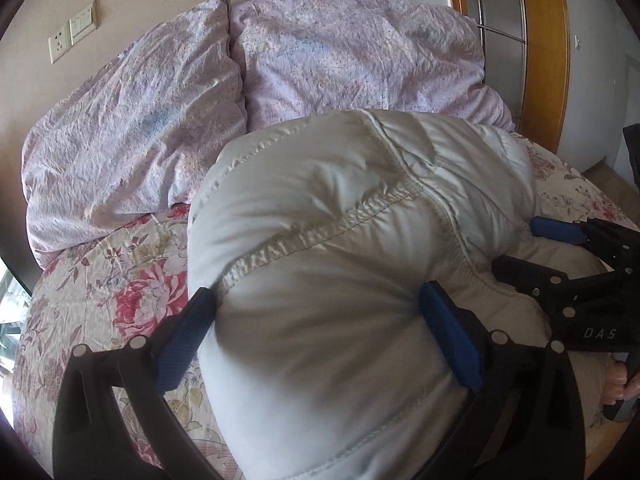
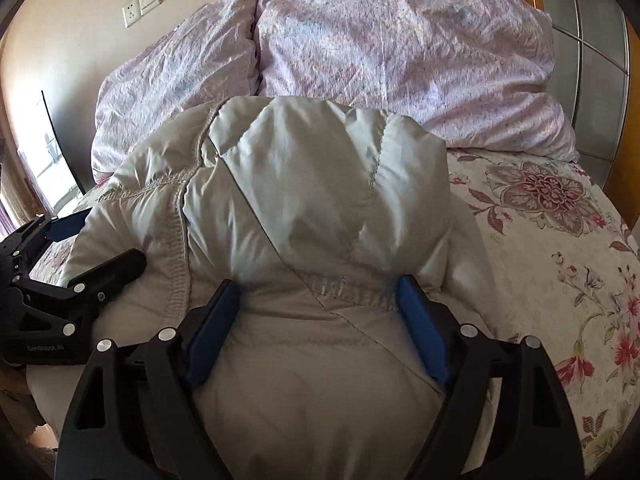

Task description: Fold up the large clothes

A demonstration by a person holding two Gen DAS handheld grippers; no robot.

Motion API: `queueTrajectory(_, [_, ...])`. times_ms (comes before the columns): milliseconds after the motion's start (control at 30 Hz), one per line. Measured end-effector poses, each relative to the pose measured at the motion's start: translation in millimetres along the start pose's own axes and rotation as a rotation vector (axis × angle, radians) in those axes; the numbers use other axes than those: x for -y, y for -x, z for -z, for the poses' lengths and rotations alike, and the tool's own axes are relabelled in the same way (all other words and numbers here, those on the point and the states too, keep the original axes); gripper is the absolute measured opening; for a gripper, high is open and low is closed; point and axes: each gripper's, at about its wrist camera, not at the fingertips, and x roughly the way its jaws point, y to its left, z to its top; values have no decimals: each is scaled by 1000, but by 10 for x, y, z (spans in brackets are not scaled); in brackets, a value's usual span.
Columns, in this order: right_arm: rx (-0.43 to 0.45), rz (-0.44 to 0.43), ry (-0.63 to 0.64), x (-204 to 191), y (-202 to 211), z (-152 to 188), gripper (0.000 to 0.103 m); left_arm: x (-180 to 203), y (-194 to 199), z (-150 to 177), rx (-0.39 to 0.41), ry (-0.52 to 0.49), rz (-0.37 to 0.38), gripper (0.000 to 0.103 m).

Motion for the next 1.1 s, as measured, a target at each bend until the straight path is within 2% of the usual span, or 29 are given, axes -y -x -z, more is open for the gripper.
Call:
queueTrajectory(133, [0,31,15,-37,-19,2,82,67,-13,32,30,-10,-49,101])
queueTrajectory(267, [-62,68,60,-159,138,-243,83,-159,105,-39,-10,39,50,101])
queueTrajectory(333, [14,66,62,-177,289,-380,83,-372,175,-134,6,110,57,101])
queueTrajectory(400, [84,63,46,-182,367,-571,84,-545,175,-271,34,153,24,101])
queueTrajectory(533, [141,99,38,-178,195,-806,84,-716,2,-501,24,188,-20,101])
queueTrajectory(667, [63,138,17,-64,-189,-762,84,-582,-188,-515,1,136,-33,101])
queueTrajectory(800, [68,95,-58,117,-311,-626,85,-382,-277,-434,32,82,-65,101])
queueTrajectory(900, [55,93,-64,122,-373,-595,86,-360,-353,-428,12,83,-61,101])
queueTrajectory(1100, [20,78,-72,144,-499,-601,89,-440,-496,-361,-24,137,2,101])
